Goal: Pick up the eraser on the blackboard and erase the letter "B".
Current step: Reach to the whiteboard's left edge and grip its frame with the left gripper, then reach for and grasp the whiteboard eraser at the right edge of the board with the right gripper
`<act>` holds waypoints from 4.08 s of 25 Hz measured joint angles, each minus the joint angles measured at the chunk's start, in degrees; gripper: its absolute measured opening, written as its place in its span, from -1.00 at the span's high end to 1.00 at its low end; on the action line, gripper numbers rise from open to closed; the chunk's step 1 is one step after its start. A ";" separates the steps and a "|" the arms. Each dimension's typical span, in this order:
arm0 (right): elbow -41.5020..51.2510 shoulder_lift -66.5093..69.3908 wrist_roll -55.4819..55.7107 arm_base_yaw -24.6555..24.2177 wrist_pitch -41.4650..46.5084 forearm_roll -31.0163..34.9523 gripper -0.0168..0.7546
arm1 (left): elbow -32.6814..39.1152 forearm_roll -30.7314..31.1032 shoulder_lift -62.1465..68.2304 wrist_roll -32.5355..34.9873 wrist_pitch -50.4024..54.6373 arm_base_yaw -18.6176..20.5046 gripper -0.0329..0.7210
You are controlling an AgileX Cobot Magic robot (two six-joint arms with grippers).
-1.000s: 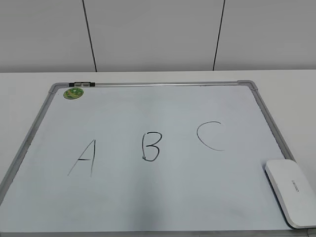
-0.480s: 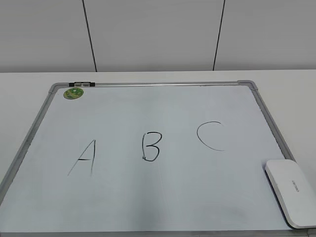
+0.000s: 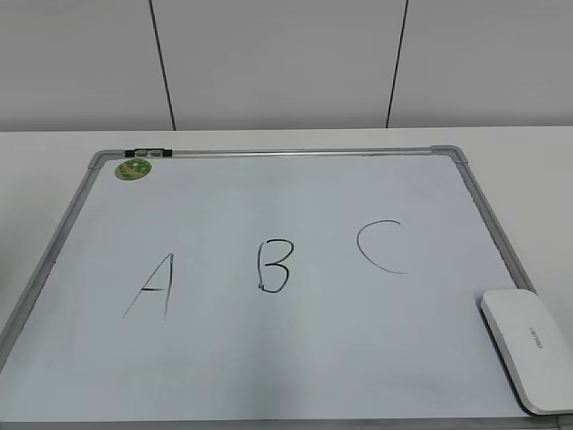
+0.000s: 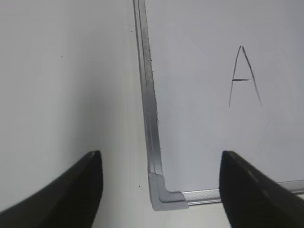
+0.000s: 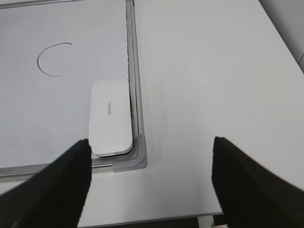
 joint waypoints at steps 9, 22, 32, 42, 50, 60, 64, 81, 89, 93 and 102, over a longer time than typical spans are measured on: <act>0.00 0.00 0.00 0.00 0.00 0.00 -0.56 | -14.84 -0.63 28.07 2.69 -1.08 0.00 -0.47; 0.00 0.00 0.00 0.00 0.00 0.00 -0.56 | -29.90 -2.01 52.67 5.78 -0.30 1.16 -0.16; 0.00 0.00 0.00 0.00 0.00 0.00 -0.56 | -33.28 -5.79 61.53 10.49 -0.01 3.91 -0.08; 0.00 0.00 0.00 0.00 0.00 0.00 -0.56 | -33.28 -5.94 64.45 10.78 -2.35 3.91 0.01; 0.00 0.00 0.00 0.00 0.00 0.00 -0.56 | -33.77 -6.97 65.52 10.84 -1.90 3.91 0.20; 0.00 0.00 0.00 0.00 -0.08 0.00 -0.56 | -34.48 -9.19 66.23 10.80 -0.16 4.04 0.82; -0.35 0.00 0.00 0.00 -0.08 0.58 -0.56 | -34.52 -9.42 66.27 10.59 0.17 4.04 0.82; -6.94 32.30 -0.58 0.00 -24.30 6.24 -0.29 | -34.61 -9.59 66.35 10.59 0.19 4.04 0.83; -6.94 50.32 -7.59 0.00 -15.98 10.02 -0.76 | -34.61 -10.38 66.35 10.59 0.28 4.29 0.83; -7.37 59.79 -10.39 1.10 -16.39 11.89 -0.76 | -34.61 -10.51 66.35 10.59 0.41 4.29 0.83; -11.63 78.17 -9.53 7.13 -20.59 10.00 -0.76 | -34.61 -10.68 66.35 10.59 0.41 4.38 0.83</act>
